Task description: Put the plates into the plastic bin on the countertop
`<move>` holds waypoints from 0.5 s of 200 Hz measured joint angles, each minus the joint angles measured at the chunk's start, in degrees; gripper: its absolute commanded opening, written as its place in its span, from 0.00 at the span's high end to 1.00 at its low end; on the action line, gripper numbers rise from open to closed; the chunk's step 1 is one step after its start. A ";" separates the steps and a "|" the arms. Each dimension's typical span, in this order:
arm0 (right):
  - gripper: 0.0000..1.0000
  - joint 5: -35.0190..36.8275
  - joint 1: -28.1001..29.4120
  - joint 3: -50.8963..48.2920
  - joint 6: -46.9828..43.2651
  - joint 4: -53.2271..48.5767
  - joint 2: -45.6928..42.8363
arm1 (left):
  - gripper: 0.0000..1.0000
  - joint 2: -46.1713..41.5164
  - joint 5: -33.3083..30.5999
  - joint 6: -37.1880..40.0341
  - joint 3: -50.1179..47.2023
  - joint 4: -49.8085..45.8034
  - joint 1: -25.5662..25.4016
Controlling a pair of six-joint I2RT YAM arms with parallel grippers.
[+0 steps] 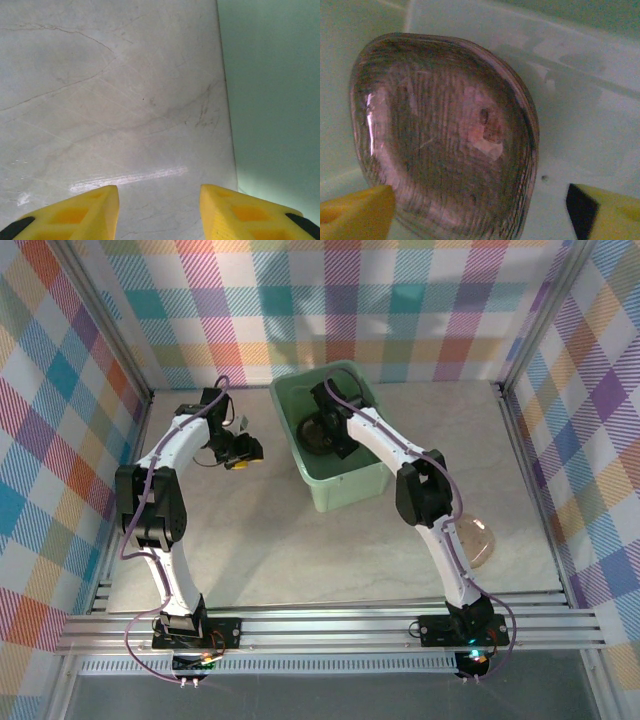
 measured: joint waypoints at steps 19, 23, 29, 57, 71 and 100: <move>0.01 0.37 0.24 0.00 -2.29 0.11 -2.47 | 0.54 -0.87 0.52 -0.74 -1.25 1.33 0.00; 0.01 0.46 0.35 0.00 -2.97 0.20 -3.10 | 0.54 -1.18 0.68 -0.98 -1.57 1.73 0.00; 0.01 0.66 0.48 0.00 -3.78 0.39 -4.00 | 0.54 -1.62 0.96 -1.36 -2.03 2.19 0.00; 0.01 2.03 1.57 0.00 -9.27 1.11 -8.76 | 0.54 -4.22 2.01 -2.80 -4.37 4.92 0.00; 0.01 3.06 2.32 -0.15 -12.66 1.62 -10.91 | 0.54 -5.44 2.34 -3.45 -5.75 6.21 0.00; 0.01 5.51 3.80 -2.62 -20.61 2.45 -16.00 | 0.54 -7.48 2.75 -4.76 -8.72 8.28 -0.13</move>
